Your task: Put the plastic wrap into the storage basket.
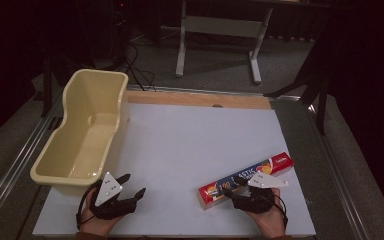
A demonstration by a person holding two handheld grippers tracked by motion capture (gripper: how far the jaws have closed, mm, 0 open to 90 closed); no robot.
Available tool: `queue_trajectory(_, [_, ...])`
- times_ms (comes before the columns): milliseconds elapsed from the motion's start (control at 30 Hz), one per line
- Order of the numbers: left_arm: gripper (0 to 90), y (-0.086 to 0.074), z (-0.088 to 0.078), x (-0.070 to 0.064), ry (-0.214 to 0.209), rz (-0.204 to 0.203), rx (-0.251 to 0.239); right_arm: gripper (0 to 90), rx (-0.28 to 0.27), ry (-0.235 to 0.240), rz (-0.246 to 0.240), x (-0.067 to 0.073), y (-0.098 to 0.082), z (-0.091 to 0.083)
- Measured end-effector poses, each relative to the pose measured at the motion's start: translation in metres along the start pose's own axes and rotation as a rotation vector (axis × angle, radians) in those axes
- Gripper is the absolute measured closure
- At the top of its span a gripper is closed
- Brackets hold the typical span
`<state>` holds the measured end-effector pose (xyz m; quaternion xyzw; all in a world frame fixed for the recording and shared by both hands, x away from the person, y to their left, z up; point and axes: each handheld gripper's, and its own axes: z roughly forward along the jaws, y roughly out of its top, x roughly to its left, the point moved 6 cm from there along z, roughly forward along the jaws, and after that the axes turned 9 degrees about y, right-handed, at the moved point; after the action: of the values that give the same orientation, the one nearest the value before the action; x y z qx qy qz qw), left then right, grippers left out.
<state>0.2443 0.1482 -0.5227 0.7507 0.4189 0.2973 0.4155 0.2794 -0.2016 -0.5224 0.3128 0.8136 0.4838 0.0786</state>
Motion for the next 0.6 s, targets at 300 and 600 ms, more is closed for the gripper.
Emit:
queue_trajectory(300, [32.5, 0.000, 0.001, -0.002, -0.005, 0.005, 0.000, 41.0, 0.050, 0.020, 0.041, -0.003, 0.002, 0.004])
queue_trajectory(600, [34.0, 0.000, -0.002, 0.001, -0.001, -0.016, -0.011, 87.2, 0.075, -0.014, 0.081, -0.017, -0.008, -0.026])
